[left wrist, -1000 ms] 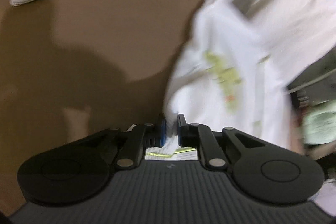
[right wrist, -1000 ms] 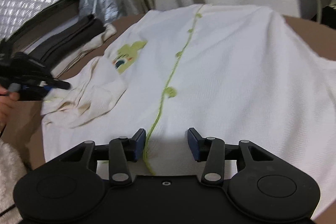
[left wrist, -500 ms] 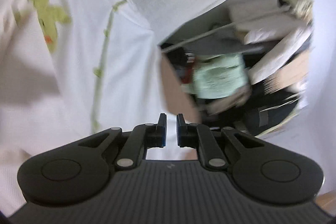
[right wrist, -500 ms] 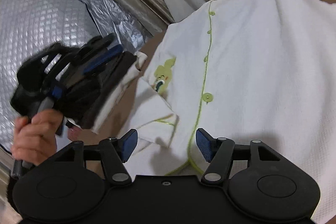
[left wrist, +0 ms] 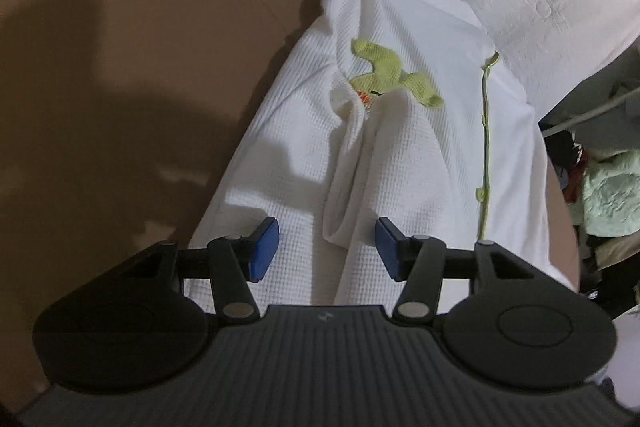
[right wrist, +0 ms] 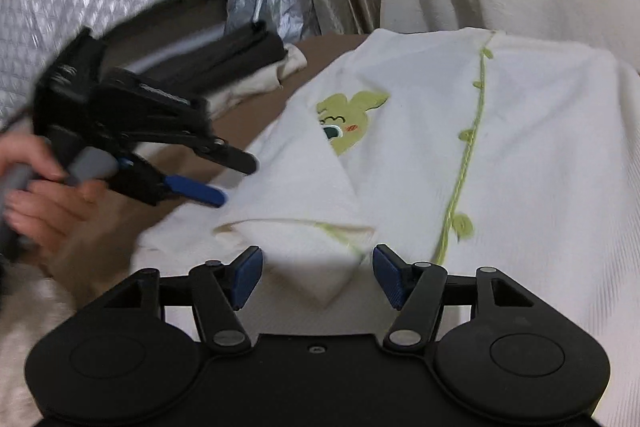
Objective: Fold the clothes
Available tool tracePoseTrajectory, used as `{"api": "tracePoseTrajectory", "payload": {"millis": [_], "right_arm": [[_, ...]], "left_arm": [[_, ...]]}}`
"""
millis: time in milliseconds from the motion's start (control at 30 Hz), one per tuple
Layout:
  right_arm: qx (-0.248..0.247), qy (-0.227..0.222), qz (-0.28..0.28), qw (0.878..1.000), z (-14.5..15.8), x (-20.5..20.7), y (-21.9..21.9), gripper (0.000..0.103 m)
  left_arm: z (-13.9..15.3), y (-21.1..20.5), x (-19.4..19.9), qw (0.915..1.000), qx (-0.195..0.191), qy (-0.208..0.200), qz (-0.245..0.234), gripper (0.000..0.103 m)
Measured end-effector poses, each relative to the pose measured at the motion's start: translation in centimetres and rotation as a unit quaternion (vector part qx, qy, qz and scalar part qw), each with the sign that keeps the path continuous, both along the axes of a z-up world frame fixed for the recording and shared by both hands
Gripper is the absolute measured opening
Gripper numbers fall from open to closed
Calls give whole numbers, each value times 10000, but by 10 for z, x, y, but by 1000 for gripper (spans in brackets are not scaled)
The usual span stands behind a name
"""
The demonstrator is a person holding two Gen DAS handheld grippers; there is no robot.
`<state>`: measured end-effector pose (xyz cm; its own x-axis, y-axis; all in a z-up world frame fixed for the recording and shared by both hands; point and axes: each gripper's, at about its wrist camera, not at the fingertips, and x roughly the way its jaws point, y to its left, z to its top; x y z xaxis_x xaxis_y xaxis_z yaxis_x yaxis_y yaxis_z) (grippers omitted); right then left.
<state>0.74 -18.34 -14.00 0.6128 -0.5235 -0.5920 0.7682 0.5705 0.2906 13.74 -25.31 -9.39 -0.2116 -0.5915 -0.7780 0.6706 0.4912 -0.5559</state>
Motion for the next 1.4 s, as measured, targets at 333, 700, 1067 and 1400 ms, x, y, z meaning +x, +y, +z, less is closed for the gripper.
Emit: {"api": "tracePoseTrajectory", "payload": {"millis": [333, 700, 1067, 1400], "right_arm": [[-671, 427, 72, 9968, 52, -16, 1, 7], [-2371, 2620, -717, 9328, 105, -109, 4, 7], [-772, 1208, -1362, 9803, 81, -183, -22, 7], [-121, 2377, 122, 9712, 48, -158, 24, 7]], "left_arm": [[-7, 2, -9, 9993, 165, -179, -299, 60], [55, 23, -77, 9525, -453, -2294, -1952, 87], [0, 16, -123, 8800, 840, -3770, -2765, 98], [53, 76, -68, 9027, 208, -4246, -663, 5]]}}
